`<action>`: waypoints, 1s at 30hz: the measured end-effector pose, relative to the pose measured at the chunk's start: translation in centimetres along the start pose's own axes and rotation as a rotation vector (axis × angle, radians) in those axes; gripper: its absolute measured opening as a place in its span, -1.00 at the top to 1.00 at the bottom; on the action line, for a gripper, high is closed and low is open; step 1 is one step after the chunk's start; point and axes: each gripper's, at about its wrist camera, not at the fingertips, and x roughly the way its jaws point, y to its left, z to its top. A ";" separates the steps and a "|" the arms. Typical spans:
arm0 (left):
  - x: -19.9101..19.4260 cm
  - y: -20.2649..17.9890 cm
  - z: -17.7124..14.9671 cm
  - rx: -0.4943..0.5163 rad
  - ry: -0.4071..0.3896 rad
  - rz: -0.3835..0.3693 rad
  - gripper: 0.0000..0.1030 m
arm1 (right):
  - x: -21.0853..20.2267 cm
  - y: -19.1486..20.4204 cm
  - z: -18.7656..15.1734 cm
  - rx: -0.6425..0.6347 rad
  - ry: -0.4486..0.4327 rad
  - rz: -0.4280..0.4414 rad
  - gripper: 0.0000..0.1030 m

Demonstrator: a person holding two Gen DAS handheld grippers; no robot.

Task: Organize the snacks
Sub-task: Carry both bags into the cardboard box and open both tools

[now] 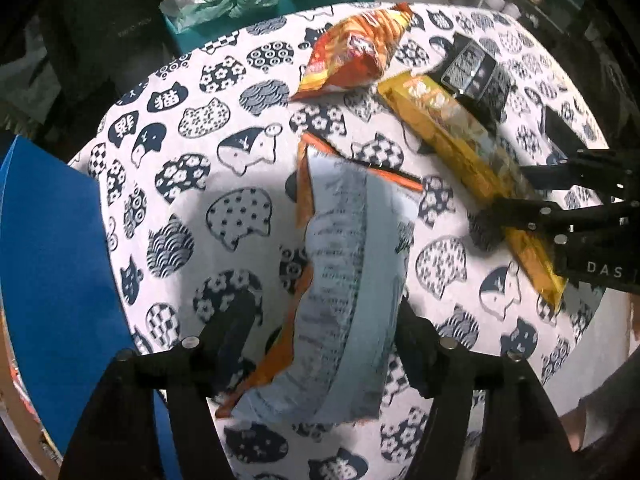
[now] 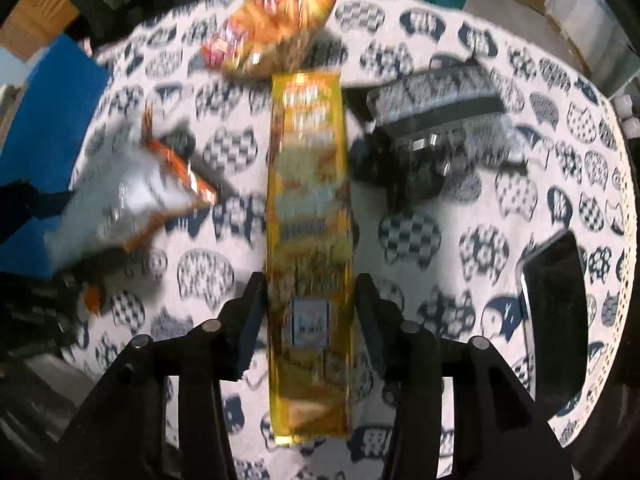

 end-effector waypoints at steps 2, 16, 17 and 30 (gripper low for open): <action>0.3 0.1 0.7 -0.007 -0.003 -0.018 -0.35 | -0.1 0.2 1.5 0.003 -0.021 0.003 -0.04; 1.8 -0.7 2.1 0.001 -0.032 0.005 0.21 | 2.6 2.2 2.3 -0.047 -0.057 -0.081 0.38; 2.0 -0.7 2.3 -0.001 -0.027 0.003 0.23 | 3.1 3.4 2.1 -0.046 -0.055 -0.080 0.38; -2.6 -0.8 -0.5 -0.031 -0.063 -0.025 0.29 | -1.0 4.9 -3.1 -0.042 -0.029 -0.038 0.41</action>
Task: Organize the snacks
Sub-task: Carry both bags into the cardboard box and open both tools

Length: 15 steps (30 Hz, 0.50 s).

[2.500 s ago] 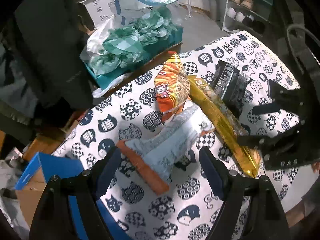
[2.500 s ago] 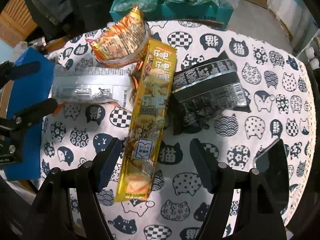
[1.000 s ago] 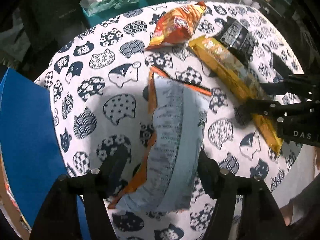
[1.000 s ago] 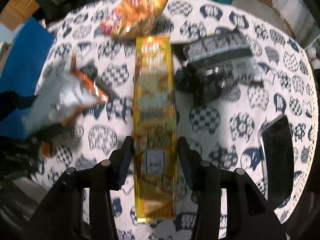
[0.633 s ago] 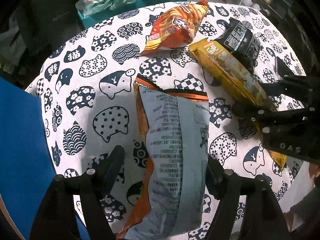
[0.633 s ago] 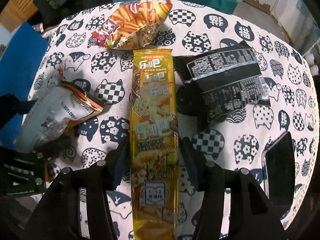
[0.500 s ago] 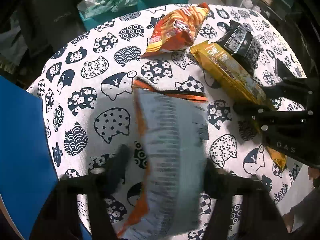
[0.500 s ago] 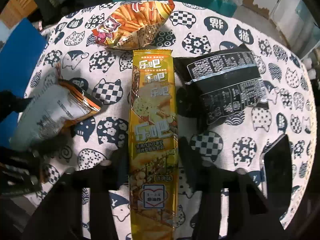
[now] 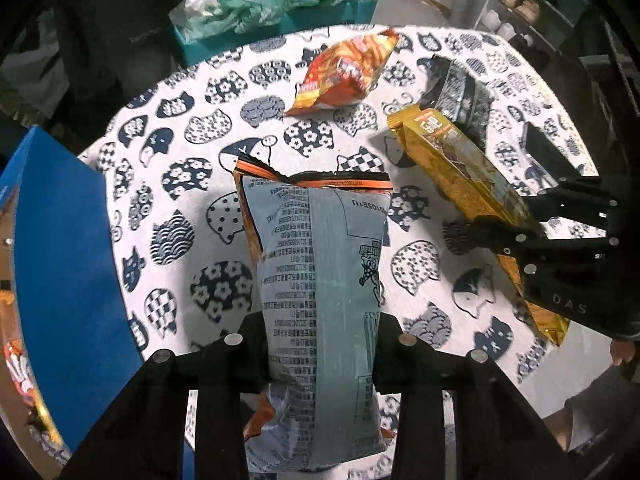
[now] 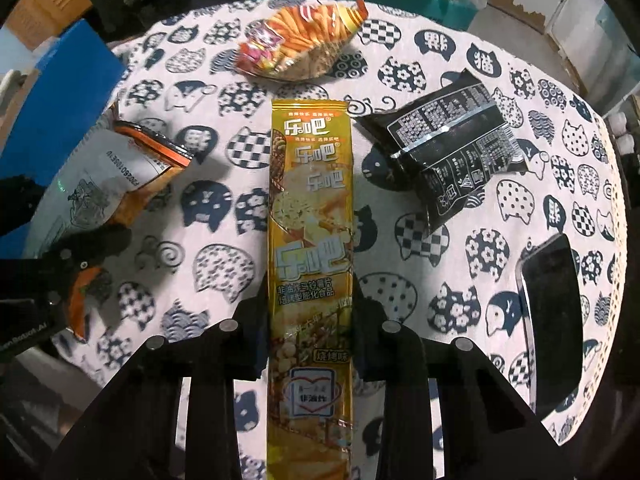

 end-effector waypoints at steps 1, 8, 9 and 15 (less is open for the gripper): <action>-0.3 0.2 0.2 0.000 -0.006 -0.001 0.29 | -0.6 0.2 -0.2 0.000 -0.006 0.003 0.41; -4.4 1.0 -2.0 -0.021 -0.064 0.003 0.29 | -4.2 1.0 -0.4 -0.002 -0.041 0.032 0.41; -4.9 1.0 -2.2 -0.025 -0.075 0.009 0.29 | -4.7 1.2 -0.4 -0.005 -0.045 0.034 0.41; -7.7 2.2 -3.4 -0.047 -0.127 0.033 0.29 | -7.0 1.9 0.3 -0.029 -0.082 0.050 0.41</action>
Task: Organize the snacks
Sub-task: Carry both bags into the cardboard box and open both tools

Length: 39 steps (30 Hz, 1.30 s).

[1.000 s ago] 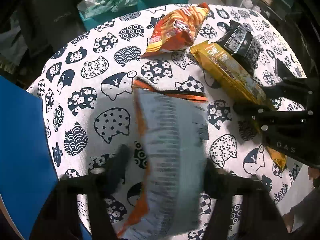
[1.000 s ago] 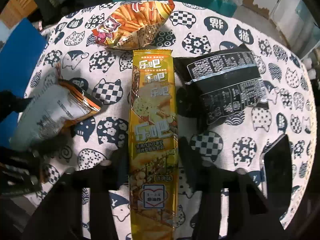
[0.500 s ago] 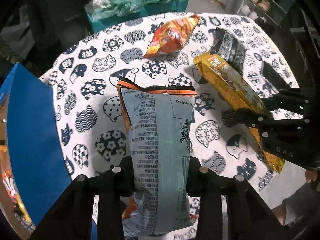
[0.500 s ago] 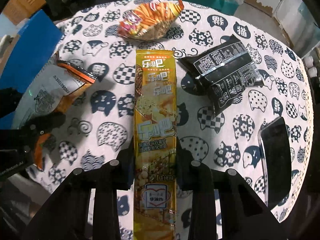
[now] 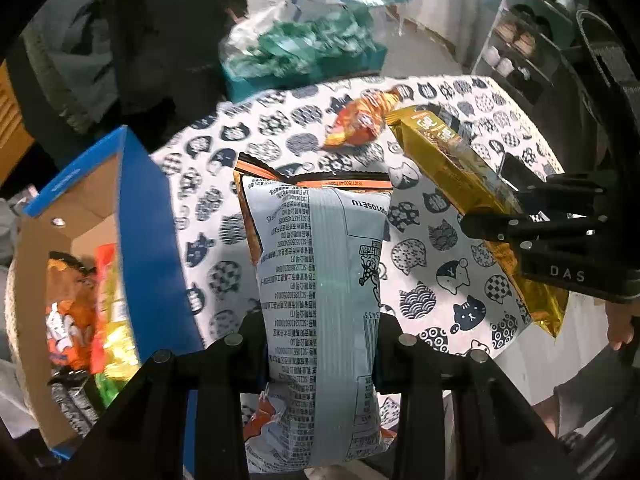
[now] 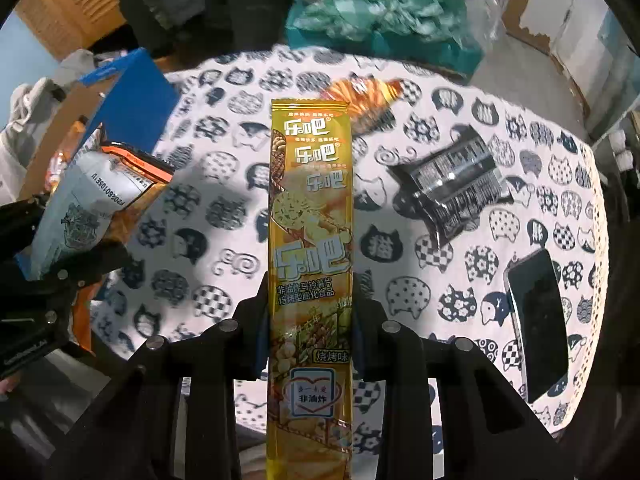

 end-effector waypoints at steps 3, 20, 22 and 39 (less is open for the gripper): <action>-1.3 0.7 -0.3 -0.010 -0.026 0.014 0.29 | -0.8 1.1 0.7 -0.012 -0.016 0.016 0.41; -6.4 5.9 -0.6 -0.057 -0.143 0.070 0.29 | -3.5 8.8 5.4 -0.083 -0.078 0.135 0.41; -6.6 6.8 -0.9 -0.072 -0.149 0.072 0.29 | -3.4 10.0 6.0 -0.101 -0.078 0.136 0.41; -6.9 18.1 -5.0 -0.248 -0.144 0.156 0.29 | -1.0 20.1 11.4 -0.186 -0.032 0.201 0.41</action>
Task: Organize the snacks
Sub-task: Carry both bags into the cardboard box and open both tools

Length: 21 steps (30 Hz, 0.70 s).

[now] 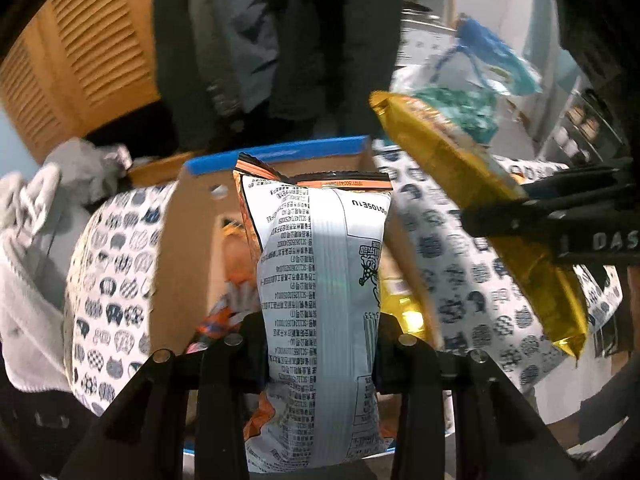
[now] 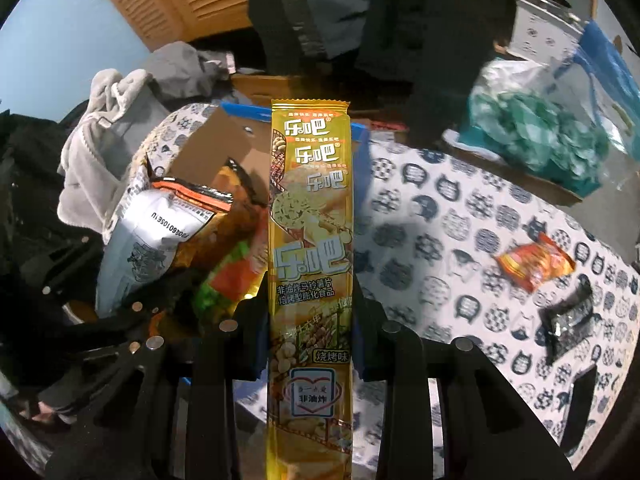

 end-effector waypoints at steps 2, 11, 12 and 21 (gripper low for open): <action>0.5 1.5 -0.3 -0.032 0.009 0.008 0.29 | 0.8 0.7 0.7 0.006 0.010 0.011 0.40; 2.8 6.9 -1.4 -0.163 0.054 0.034 0.29 | 3.8 3.9 3.1 0.001 0.051 0.024 0.40; 2.9 7.1 -1.5 -0.172 0.058 0.032 0.29 | 4.1 4.2 3.2 0.000 0.053 0.024 0.40; 3.6 8.0 -1.8 -0.220 0.083 0.059 -0.34 | 5.7 5.8 3.8 0.002 0.076 0.040 0.38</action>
